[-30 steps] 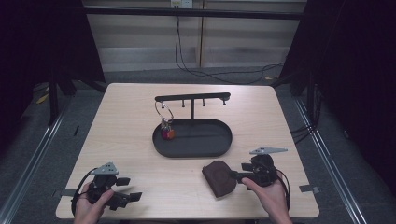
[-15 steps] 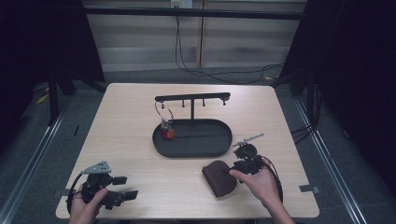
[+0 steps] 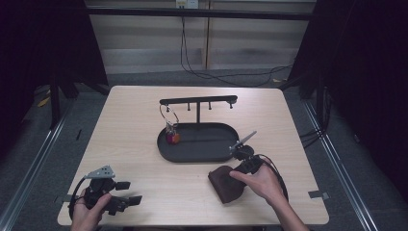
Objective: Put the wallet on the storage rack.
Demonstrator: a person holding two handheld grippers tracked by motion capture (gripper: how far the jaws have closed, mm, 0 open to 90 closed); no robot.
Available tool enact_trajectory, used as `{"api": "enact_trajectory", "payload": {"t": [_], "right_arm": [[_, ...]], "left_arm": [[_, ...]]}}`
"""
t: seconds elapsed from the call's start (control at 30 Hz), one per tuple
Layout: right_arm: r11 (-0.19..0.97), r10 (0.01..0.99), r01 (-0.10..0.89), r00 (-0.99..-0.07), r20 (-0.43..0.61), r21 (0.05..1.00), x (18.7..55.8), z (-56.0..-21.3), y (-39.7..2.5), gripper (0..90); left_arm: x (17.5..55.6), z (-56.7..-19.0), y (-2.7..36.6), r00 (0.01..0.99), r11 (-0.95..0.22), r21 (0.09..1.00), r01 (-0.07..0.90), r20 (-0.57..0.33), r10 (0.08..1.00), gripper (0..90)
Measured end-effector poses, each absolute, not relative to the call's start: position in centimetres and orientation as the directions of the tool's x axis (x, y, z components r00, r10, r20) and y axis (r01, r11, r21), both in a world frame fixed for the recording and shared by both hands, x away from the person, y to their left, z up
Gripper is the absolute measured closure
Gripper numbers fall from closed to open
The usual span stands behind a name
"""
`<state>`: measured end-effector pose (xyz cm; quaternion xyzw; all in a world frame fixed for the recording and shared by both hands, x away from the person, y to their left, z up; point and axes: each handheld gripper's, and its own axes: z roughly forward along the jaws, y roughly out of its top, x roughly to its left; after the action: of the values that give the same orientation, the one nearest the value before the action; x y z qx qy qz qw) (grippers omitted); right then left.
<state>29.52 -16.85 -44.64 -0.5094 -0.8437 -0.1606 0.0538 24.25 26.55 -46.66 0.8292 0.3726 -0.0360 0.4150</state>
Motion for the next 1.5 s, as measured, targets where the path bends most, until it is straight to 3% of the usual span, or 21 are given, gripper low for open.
{"api": "enact_trajectory", "payload": {"t": [0.23, 0.53, 1.27, 1.3, 1.33, 1.37, 1.5], "right_arm": [[0.444, 0.833, 0.878, -0.478, 0.279, 0.179, 30.2, -45.5, -16.2, 28.2], [0.455, 0.821, 0.877, -0.48, 0.308, 0.155, 30.6, -45.9, -15.6, 38.8], [0.438, 0.82, 0.892, -0.447, 0.357, 0.112, 31.3, -46.3, -15.9, 41.4], [0.439, 0.821, 0.891, -0.45, 0.352, 0.116, 31.3, -46.2, -15.9, 44.2], [0.419, 0.828, 0.898, -0.438, 0.351, 0.133, 31.3, -45.9, -16.4, 55.0], [0.41, 0.828, 0.902, -0.431, 0.36, 0.136, 31.3, -45.8, -16.7, 57.9], [0.407, 0.828, 0.904, -0.426, 0.364, 0.131, 31.5, -45.8, -16.9, 59.9]], "left_arm": [[24.3, -46.8, 26.4, 0.721, -0.385, 0.654, 0.651, -0.374, 0.584, 18.4], [24.3, -46.8, 26.3, 0.718, -0.387, 0.65, 0.654, -0.373, 0.587, 18.4], [24.5, -47.0, 26.3, 0.716, -0.394, 0.64, 0.659, -0.376, 0.588, 18.4], [24.5, -47.0, 26.3, 0.716, -0.394, 0.64, 0.66, -0.378, 0.586, 18.4], [24.5, -47.0, 26.3, 0.713, -0.39, 0.639, 0.663, -0.38, 0.589, 18.4], [24.5, -47.0, 26.3, 0.712, -0.39, 0.639, 0.663, -0.38, 0.59, 18.4], [24.5, -47.1, 26.3, 0.712, -0.391, 0.634, 0.667, -0.388, 0.585, 18.4]]}}
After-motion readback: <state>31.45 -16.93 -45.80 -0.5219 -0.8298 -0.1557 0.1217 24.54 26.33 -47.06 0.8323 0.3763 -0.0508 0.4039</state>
